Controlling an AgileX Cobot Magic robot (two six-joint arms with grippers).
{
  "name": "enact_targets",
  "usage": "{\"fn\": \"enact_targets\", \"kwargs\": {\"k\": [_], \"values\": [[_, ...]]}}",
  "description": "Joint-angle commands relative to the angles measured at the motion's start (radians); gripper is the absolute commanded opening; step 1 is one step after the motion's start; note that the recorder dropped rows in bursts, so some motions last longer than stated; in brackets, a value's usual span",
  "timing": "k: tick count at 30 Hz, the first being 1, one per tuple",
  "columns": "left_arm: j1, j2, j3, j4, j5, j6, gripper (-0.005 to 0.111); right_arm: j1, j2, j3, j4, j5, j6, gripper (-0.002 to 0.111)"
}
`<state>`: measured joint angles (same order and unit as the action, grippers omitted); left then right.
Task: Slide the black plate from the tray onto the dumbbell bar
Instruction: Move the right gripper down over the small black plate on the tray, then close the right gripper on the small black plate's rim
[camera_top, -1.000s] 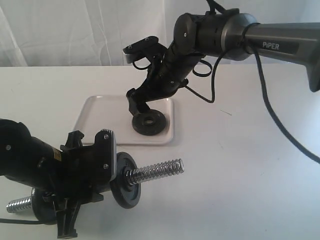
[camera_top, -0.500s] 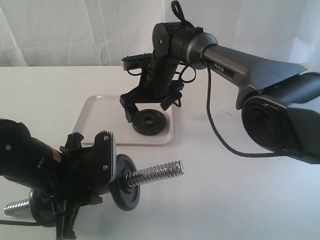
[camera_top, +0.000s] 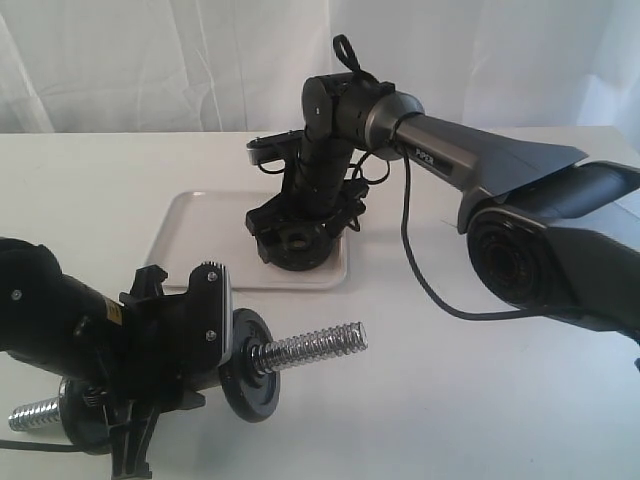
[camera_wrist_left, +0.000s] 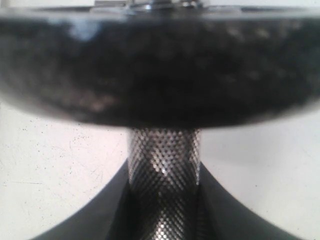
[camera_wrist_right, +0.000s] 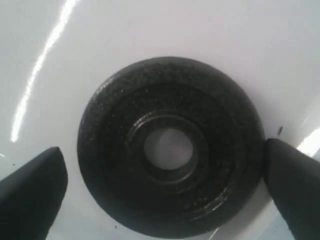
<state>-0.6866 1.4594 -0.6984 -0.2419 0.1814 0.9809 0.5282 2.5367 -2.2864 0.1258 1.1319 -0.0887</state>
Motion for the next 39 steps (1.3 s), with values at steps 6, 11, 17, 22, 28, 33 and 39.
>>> {"fn": "enact_targets", "kwargs": {"k": [6,11,17,22,28,33,39], "values": [[-0.003,-0.052,-0.023,-0.042,-0.059,-0.014,0.000,0.000,0.036,-0.005,-0.011,0.038,0.006,0.105],[-0.003,-0.052,-0.023,-0.042,-0.059,-0.014,0.000,0.002,0.062,-0.005,-0.064,0.089,0.006,0.104],[-0.003,-0.052,-0.023,-0.042,-0.059,-0.014,0.000,0.036,0.070,-0.005,-0.141,0.081,-0.003,0.104],[-0.003,-0.052,-0.023,-0.042,-0.059,-0.014,0.000,0.061,0.076,-0.005,-0.209,0.089,-0.003,0.104],[-0.003,-0.052,-0.023,-0.042,-0.059,-0.014,0.000,0.061,0.104,-0.005,-0.171,0.089,-0.003,0.104],[-0.003,-0.052,-0.023,-0.042,-0.059,-0.014,0.000,0.061,0.107,-0.005,-0.096,0.089,-0.003,0.104],[-0.003,-0.052,-0.023,-0.042,-0.056,-0.014,0.000,0.061,0.109,-0.005,-0.079,0.089,0.017,0.104]]}}
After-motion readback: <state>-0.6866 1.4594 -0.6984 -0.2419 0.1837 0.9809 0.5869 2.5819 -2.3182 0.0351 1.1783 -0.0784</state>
